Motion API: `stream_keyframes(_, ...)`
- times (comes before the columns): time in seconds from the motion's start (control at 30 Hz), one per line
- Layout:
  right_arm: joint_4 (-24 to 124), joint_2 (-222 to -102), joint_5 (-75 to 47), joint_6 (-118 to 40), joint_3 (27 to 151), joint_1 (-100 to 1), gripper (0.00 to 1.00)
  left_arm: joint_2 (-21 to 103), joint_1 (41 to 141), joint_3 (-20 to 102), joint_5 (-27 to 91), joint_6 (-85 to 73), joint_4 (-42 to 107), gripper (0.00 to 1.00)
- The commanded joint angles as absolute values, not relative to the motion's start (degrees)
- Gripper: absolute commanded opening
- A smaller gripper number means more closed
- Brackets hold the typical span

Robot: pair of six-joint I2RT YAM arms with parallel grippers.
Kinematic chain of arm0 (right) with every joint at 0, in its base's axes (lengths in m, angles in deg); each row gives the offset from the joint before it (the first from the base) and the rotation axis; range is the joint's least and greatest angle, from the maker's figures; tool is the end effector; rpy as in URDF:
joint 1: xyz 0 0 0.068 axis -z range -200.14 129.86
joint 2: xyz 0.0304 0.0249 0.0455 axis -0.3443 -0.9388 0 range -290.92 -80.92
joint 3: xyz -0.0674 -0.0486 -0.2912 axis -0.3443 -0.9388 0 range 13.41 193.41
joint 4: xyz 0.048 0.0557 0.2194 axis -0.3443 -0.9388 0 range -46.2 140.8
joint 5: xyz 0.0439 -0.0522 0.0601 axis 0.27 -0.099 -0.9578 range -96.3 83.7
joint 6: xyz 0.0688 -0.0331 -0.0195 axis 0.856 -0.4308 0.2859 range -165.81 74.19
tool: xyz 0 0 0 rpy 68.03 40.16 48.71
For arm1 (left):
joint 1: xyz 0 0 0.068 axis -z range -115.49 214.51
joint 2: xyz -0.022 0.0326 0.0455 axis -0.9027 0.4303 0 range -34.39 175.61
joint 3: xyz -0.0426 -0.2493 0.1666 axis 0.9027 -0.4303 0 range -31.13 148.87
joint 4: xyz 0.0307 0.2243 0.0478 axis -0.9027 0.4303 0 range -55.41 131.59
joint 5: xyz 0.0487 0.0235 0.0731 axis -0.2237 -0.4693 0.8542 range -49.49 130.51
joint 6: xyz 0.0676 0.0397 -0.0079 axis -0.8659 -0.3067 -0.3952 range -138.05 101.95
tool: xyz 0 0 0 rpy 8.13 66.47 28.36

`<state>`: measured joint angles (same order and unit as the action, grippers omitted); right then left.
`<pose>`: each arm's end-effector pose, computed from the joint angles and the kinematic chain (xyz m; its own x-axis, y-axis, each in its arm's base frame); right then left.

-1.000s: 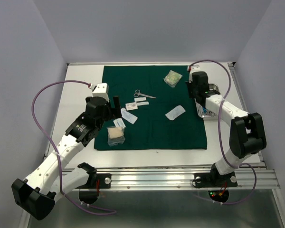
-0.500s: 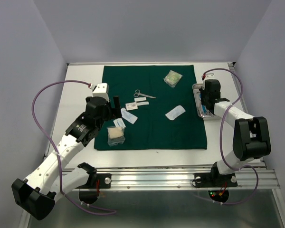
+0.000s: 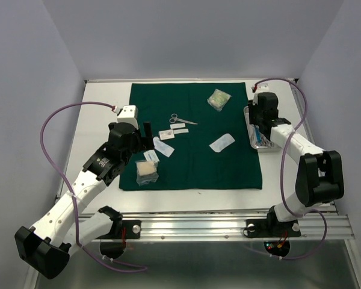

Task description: Prepare the surgical pack

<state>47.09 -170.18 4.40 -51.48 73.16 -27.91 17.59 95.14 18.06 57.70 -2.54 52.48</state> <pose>0.3467 0.0346 0.2790 -0.5422 -0.1719 -0.8225 -0.0327 0.9824 -0.1837 0.1679 -0.0762 0.3465 -0.3594 -0.0841 -0.9294 0.1585 0.9760 -0.1496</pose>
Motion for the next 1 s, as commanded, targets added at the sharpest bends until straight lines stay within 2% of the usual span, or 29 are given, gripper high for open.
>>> stream_keyframes(0.0, 46.9, -169.4, 2.4, -50.9, 79.5, -35.0, 0.37, 17.3, 94.8, 18.5, 59.0, -2.8, 51.4, 0.99)
stream_keyframes(0.13, 46.5, -174.7, 2.3, -53.2, 84.3, -42.2, 0.38, 17.7, 94.8, 18.9, 59.1, -2.7, 51.5, 0.99)
stream_keyframes(0.3, 40.9, -184.3, -5.5, -50.9, 94.7, -45.1, 0.39, 17.6, 94.8, 19.1, 59.5, -2.7, 52.1, 0.99)
stream_keyframes(0.47, 37.1, -193.7, -5.2, -53.8, 105.2, -50.2, 0.39, 17.6, 94.8, 19.1, 59.8, -2.8, 52.3, 0.99)
stream_keyframes(0.8, 31.9, -208.2, -5.2, -55.0, 120.0, -53.9, 0.38, 18.0, 94.8, 19.1, 60.0, -2.8, 52.4, 0.99)
stream_keyframes(0.97, 31.5, -212.6, -5.3, -54.7, 123.1, -54.5, 0.38, 18.0, 94.8, 19.0, 60.5, -2.7, 52.6, 0.99)
